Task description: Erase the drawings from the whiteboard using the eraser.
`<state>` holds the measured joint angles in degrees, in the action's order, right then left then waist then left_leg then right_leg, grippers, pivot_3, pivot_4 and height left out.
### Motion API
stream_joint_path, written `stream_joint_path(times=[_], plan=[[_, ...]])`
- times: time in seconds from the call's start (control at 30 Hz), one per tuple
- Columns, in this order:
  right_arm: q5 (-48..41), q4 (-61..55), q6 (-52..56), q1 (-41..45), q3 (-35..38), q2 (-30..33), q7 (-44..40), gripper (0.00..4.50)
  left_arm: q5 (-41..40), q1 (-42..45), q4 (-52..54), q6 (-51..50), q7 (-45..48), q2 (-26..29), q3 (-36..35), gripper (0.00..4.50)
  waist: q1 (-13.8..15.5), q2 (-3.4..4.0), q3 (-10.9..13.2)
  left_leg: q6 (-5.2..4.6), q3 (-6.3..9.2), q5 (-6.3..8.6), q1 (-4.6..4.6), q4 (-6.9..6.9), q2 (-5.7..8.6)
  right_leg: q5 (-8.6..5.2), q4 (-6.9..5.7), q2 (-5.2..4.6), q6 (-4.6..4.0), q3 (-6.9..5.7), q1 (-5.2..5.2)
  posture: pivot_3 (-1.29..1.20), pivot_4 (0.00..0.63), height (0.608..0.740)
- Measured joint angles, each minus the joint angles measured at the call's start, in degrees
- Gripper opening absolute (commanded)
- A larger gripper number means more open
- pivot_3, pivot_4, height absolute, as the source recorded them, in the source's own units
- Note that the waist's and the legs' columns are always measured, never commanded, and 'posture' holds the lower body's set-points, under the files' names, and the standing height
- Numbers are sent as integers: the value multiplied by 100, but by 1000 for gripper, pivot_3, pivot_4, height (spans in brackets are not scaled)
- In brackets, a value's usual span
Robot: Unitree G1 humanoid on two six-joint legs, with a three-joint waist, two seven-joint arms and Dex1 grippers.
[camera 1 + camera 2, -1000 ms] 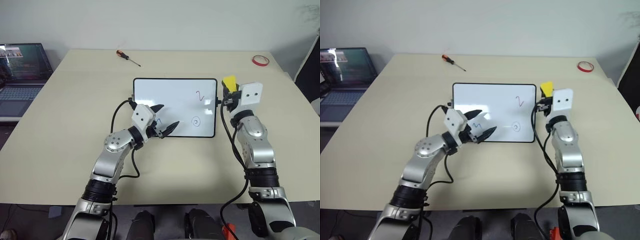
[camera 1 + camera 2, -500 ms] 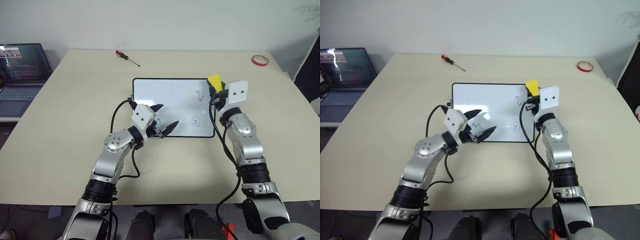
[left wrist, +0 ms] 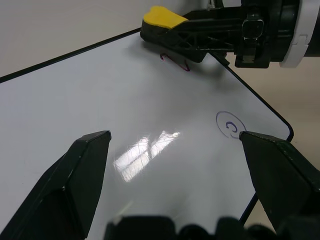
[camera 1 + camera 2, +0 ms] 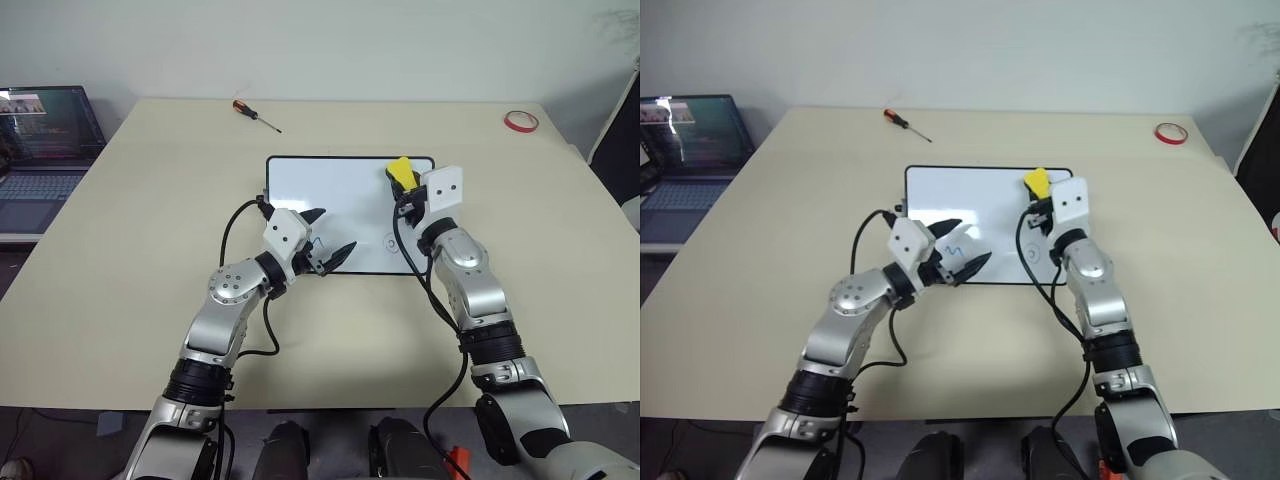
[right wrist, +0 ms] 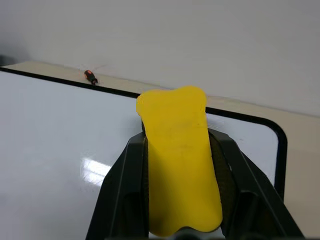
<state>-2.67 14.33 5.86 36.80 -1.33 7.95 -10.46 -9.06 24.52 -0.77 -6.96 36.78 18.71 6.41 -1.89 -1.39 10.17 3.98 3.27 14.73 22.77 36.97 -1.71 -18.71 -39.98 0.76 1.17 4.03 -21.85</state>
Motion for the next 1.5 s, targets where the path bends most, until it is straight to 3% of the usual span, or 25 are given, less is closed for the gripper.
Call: stream_joint_path(times=[0.37, 0.87, 1.27, 1.5], plan=[[287, -106, 450, -3, -74, 127, 18, 1254, 22, -10, 11, -11, -7, -13, 0, 4500, 0, 1, -2, 0, 1, 0, -2, 3, 1, 0, -4, 0, 0, 0, 2, 0, 150, 740], [355, -1526, 1347, -1128, -106, 428, -226, 1254, 21, -174, 68, -27, -118, -43, -5, 4500, 6, 0, -7, 0, 10, -1, -11, 8, 3, 0, -4, 0, 0, -2, 17, 0, 150, 740], [351, -1908, 1777, -1363, -97, 478, -313, 1254, 19, -245, 123, -38, -128, 5, -22, 4500, 4, -1, -8, 0, 12, -1, -42, 7, 8, 0, -1, 5, 1, -3, 48, 0, 150, 740], [-149, -1937, 1700, -1431, 104, 368, -551, 1254, -4, -547, 472, -77, -106, 36, -62, 4500, 2, 0, -7, 0, 11, 0, -36, 2, 5, 0, 3, 5, 1, -1, 41, 0, 150, 740]])
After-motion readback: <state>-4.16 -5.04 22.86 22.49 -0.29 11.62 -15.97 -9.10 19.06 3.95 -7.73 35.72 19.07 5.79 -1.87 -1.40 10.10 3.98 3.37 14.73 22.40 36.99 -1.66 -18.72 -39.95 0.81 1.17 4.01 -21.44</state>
